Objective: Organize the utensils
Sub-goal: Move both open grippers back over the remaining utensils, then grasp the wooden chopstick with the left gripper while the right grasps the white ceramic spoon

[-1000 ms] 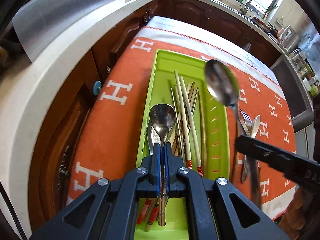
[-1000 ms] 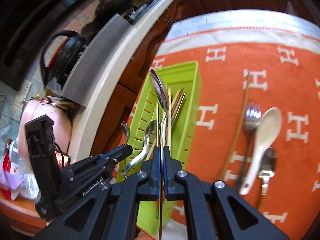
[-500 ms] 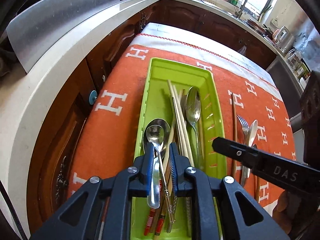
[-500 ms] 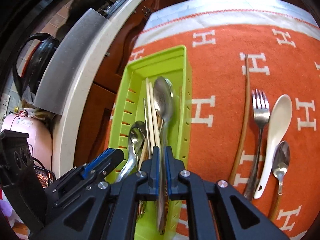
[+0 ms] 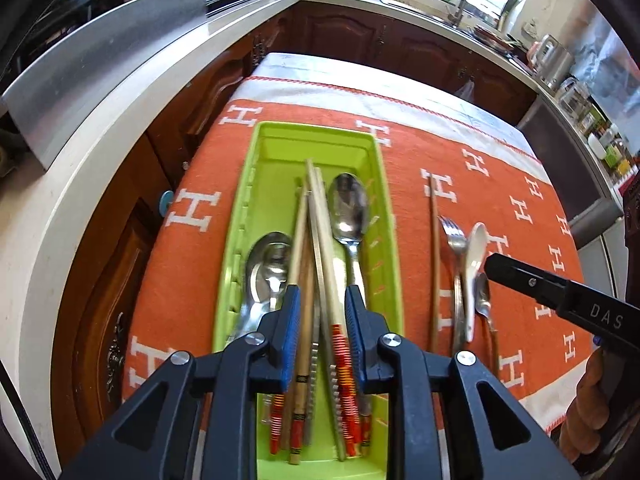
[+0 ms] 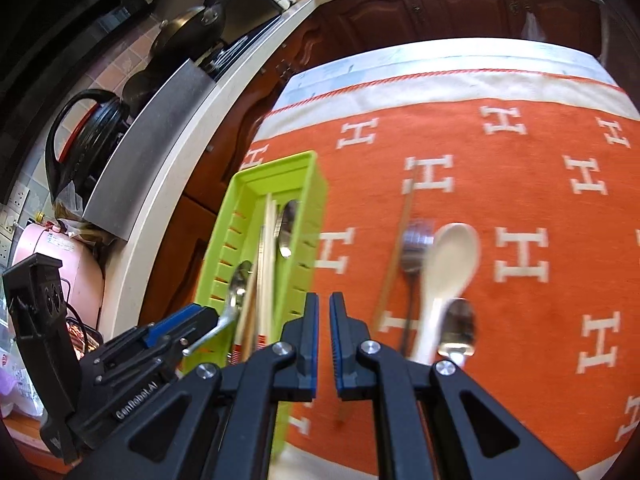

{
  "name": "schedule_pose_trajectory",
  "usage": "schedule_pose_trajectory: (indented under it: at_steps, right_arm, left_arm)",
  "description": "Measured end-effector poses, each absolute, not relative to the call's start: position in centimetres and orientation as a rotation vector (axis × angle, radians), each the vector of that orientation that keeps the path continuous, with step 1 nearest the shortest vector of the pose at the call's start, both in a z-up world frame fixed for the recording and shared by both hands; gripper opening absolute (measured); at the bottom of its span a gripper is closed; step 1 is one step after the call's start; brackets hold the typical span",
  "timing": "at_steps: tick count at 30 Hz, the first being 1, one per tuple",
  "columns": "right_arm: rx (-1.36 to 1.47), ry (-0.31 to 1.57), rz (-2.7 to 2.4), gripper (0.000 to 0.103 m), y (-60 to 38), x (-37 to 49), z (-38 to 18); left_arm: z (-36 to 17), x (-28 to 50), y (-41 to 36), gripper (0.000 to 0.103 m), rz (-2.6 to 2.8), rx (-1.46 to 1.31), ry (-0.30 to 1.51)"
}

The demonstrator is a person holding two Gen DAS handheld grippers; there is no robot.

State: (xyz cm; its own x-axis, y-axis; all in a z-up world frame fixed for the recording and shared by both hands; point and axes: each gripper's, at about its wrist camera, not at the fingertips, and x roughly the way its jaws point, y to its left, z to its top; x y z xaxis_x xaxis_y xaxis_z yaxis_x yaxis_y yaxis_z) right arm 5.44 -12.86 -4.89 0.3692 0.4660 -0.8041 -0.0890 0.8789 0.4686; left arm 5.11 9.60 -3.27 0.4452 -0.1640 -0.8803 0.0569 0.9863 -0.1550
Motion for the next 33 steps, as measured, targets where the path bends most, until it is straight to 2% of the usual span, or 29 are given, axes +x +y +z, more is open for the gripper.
schedule_pose_trajectory:
  at_steps: [13,33]
  right_arm:
    - [0.430,1.105,0.300,0.007,-20.0,4.4,-5.1]
    - [0.501,1.183,0.369,0.008,-22.0,6.1,-9.6]
  left_arm:
    - [-3.0,5.1,2.2,0.020,-0.263,-0.029,1.126]
    - [-8.6,9.8,-1.9,0.020,-0.240,0.014,1.233]
